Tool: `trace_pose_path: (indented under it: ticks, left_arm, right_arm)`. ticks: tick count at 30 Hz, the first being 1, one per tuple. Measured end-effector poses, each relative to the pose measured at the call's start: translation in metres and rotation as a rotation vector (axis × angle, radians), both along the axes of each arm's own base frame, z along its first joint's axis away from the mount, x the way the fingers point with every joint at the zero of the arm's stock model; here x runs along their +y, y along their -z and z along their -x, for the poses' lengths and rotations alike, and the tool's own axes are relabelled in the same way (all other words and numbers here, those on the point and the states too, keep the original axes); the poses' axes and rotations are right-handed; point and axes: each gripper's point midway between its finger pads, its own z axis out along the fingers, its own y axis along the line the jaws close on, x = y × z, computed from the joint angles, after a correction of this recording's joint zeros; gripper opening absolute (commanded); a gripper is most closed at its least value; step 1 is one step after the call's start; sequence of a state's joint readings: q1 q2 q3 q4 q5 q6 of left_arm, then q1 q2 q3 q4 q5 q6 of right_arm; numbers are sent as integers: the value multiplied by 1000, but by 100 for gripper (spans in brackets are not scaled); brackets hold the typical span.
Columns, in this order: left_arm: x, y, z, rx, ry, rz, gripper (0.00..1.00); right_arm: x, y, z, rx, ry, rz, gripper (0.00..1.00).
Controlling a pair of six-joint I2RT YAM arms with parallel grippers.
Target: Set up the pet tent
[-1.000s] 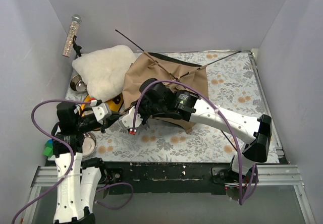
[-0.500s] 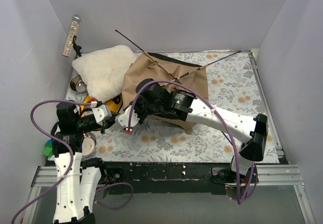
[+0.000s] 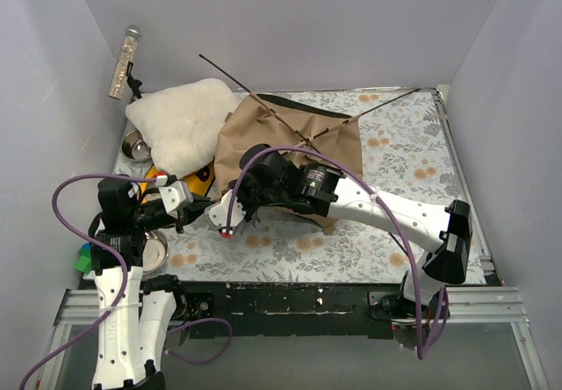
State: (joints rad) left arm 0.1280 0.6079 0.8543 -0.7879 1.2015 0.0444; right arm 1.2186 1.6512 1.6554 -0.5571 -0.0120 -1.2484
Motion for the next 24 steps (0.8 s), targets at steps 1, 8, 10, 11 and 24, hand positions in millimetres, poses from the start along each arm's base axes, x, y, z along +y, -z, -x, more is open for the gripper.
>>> trace_pose_path:
  ticks: [1, 8, 10, 11, 24]
  left_arm:
    - [0, -1, 0, 1, 2, 4, 0]
    - [-1, -1, -1, -4, 6, 8, 0]
    - [-1, -2, -1, -10, 7, 8, 0]
    - [-1, -2, -2, -13, 7, 7, 0]
    - [-1, -3, -3, -12, 10, 11, 0]
  right_arm:
    - [-1, -2, 0, 0, 0, -6, 1]
    - [-7, -17, -13, 71, 51, -69, 1]
    - [-9, -19, -15, 88, 57, -80, 1]
    - [-10, -20, -15, 96, 57, -82, 1]
    - [-16, -23, -3, 109, 11, -81, 1]
